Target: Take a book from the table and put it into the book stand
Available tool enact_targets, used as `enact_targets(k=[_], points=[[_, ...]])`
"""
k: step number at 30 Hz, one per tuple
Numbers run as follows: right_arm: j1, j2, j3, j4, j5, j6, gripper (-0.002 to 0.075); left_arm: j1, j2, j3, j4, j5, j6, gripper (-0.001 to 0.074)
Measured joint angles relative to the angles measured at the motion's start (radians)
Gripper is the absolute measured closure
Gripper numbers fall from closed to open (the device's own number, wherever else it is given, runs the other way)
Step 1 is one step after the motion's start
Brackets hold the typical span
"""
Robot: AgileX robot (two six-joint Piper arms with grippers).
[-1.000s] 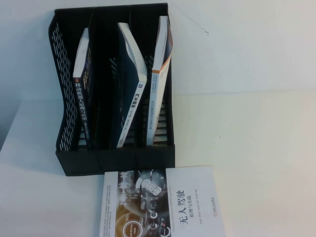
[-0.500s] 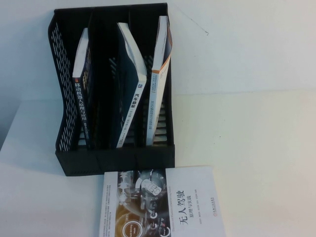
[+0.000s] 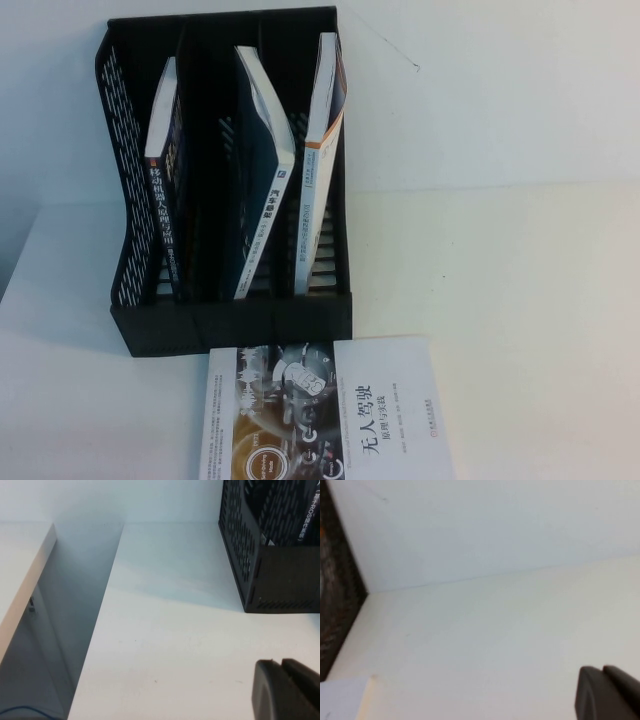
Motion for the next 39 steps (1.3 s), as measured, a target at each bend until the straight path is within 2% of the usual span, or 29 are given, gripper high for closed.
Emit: enact_targets(k=[6,10,15,20,26,32,34,39], points=[[-0.265,0.0,0.0,0.0,0.0,0.0,0.0723,0.0,0.0,0.0,0.0,0.0,0.0,0.0736],[-0.334,0.0,0.0,0.001,0.0,0.0,0.0723,0.0,0.0,0.0,0.0,0.0,0.0,0.0736],[-0.339,0.0,0.004,0.001,-0.008,0.0,0.0723,0.0,0.0,0.0,0.0,0.0,0.0,0.0736],[-0.341,0.0,0.075,0.038,-0.095,0.024,0.0723,0.0,0.0,0.0,0.0,0.0,0.0,0.0736],[-0.341,0.0,0.166,0.053,-0.379,0.013,0.0723,0.0,0.0,0.0,0.0,0.0,0.0,0.0736],[-0.341,0.0,0.356,0.07,-0.706,0.006,0.0723,0.0,0.0,0.0,0.0,0.0,0.0,0.0736],[-0.341,0.0,0.381,0.118,-0.688,0.004,0.0723,0.0,0.0,0.0,0.0,0.0,0.0,0.0736],[-0.341,0.0,0.389,0.179,-0.465,0.004,0.0723,0.0,0.0,0.0,0.0,0.0,0.0,0.0736]])
